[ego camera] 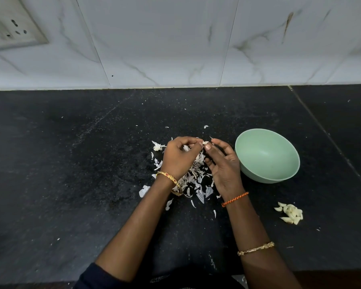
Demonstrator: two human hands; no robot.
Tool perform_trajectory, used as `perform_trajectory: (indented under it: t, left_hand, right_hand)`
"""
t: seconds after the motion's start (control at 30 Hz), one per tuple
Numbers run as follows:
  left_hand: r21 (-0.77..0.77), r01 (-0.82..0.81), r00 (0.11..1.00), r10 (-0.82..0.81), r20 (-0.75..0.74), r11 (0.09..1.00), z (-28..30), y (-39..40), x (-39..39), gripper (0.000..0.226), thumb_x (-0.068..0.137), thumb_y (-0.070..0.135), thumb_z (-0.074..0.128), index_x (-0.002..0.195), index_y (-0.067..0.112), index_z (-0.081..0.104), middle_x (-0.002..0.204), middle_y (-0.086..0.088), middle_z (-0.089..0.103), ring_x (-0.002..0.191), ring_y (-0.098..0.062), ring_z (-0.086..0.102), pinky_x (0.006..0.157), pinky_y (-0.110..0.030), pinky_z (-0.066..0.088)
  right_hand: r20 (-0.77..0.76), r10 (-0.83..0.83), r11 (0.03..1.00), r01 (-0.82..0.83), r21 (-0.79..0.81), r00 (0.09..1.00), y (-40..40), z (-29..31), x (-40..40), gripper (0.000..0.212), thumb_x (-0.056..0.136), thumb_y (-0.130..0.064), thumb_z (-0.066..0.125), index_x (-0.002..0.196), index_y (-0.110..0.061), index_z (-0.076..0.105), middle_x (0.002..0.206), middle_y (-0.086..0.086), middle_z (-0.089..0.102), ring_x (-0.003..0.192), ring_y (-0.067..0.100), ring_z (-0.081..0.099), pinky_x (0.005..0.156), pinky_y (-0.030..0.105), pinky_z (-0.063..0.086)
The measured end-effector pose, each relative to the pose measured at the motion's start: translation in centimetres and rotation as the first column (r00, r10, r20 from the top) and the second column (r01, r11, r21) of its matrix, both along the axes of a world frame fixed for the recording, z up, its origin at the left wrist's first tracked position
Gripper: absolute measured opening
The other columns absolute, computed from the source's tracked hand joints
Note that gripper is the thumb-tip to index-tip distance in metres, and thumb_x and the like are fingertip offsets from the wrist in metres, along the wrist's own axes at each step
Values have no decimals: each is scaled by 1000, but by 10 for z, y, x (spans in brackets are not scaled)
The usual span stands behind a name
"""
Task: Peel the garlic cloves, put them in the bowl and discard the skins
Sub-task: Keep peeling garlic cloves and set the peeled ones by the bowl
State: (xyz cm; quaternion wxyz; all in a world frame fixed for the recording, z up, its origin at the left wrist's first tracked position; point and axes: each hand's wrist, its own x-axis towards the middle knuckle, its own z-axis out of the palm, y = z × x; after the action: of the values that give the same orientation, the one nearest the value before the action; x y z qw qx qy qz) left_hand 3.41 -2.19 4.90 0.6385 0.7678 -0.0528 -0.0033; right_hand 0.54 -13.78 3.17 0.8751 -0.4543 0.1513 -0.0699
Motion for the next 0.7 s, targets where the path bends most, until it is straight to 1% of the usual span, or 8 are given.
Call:
perform_trajectory:
  t: [0.1,0.2,0.33,0.43,0.57,0.7]
  left_hand:
    - [102,3,997,-11,78,995,-2,3,0,7,83,16,71,86,23,73,84,6,64,77,1,55,65,-9,41]
    - [188,-16,990,-11,143,982,-5,6,2,7,83,18,72,84,25,72,85,2,63,73,3,52,61,-8,36]
    - [295,-42,976,-24,215,954,-7,7,4,3,83,17,71,86,18,72,80,11,53,66,9,48,56,-7,34]
    - [318,-29,967,-54,249,948,-8,8,3,4,82,18,70,85,15,70,80,12,51,61,4,46,55,-11,34]
    - [310,23,949,-118,292,950,-7,10,5,6,81,13,70,80,15,65,85,3,55,61,-1,44,56,-14,36]
    - [309,70,914,-185,361,948,-4,10,7,11,78,10,70,77,12,59,83,1,53,59,-1,43,57,-10,32]
  right_hand:
    - [-9,15,1000,-15,-16,1000,0,1,-1,24,84,4,63,99,-13,60,94,5,70,84,10,65,68,22,47]
    - [-17,53,998,-54,-31,998,-3,1,-1,25,84,4,64,101,-13,61,95,6,70,85,11,64,69,23,48]
    - [-22,100,995,-101,-17,995,-4,1,-1,26,82,5,65,101,-11,61,93,5,70,84,12,65,69,22,52]
    - [-23,124,992,-124,20,992,-5,1,-2,25,82,6,63,101,-10,62,92,6,69,84,12,65,70,22,54]
    - [-19,167,985,-166,38,986,-9,3,-4,22,81,6,63,99,-7,63,89,9,69,82,13,66,70,23,56]
    - [1,223,970,-222,98,975,-10,8,-6,30,72,-2,65,101,-6,61,88,9,71,84,14,69,75,25,57]
